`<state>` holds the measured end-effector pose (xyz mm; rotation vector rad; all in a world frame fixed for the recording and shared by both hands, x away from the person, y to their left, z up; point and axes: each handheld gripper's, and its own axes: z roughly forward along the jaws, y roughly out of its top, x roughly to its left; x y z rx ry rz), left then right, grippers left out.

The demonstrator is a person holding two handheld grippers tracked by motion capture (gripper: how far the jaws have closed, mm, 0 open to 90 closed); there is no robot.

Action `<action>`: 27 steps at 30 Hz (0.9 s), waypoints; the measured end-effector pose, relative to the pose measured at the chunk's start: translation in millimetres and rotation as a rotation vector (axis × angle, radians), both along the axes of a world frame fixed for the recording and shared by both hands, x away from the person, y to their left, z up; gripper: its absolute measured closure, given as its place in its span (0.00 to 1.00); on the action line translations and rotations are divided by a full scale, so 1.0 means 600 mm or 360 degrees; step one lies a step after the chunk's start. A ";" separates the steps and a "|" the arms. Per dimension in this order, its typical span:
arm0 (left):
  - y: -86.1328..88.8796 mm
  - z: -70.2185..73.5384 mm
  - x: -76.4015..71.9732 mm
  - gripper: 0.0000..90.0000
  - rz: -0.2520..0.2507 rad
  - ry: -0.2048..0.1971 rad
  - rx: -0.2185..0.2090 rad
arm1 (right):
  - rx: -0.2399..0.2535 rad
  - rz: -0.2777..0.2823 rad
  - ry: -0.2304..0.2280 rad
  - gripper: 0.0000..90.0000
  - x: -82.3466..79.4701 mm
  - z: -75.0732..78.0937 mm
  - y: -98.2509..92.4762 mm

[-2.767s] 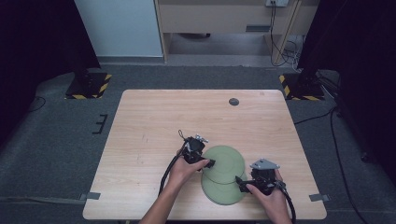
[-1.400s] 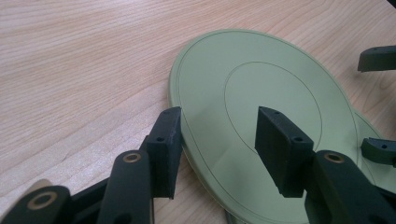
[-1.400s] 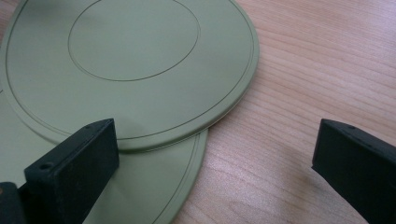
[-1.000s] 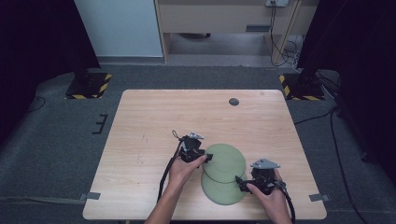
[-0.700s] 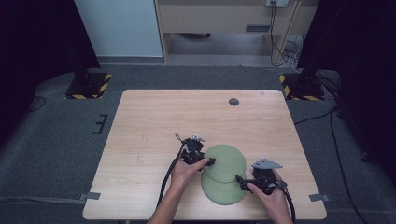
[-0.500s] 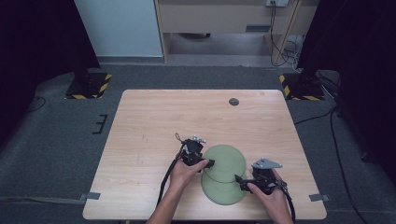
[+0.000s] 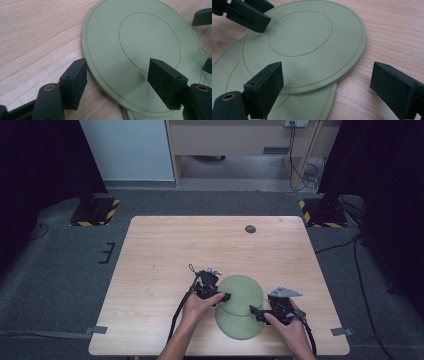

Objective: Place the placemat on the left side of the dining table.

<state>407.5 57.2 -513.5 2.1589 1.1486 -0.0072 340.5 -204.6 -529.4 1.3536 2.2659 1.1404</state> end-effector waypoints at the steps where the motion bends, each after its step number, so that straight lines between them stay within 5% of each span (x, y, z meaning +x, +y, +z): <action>1: 0.001 0.000 0.001 0.34 -0.0003 0.0002 -0.0002 | 0.0005 -0.0001 0.0006 0.13 0.003 -0.003 0.002; 13: 0.000 0.000 -0.007 0.39 -0.0019 -0.0006 -0.0007 | 0.0050 0.0016 0.0031 0.15 0.017 -0.007 0.010; 27: 0.000 0.009 -0.035 0.40 -0.0080 -0.0013 -0.0036 | 0.0006 0.0093 -0.0008 0.19 -0.016 0.006 0.000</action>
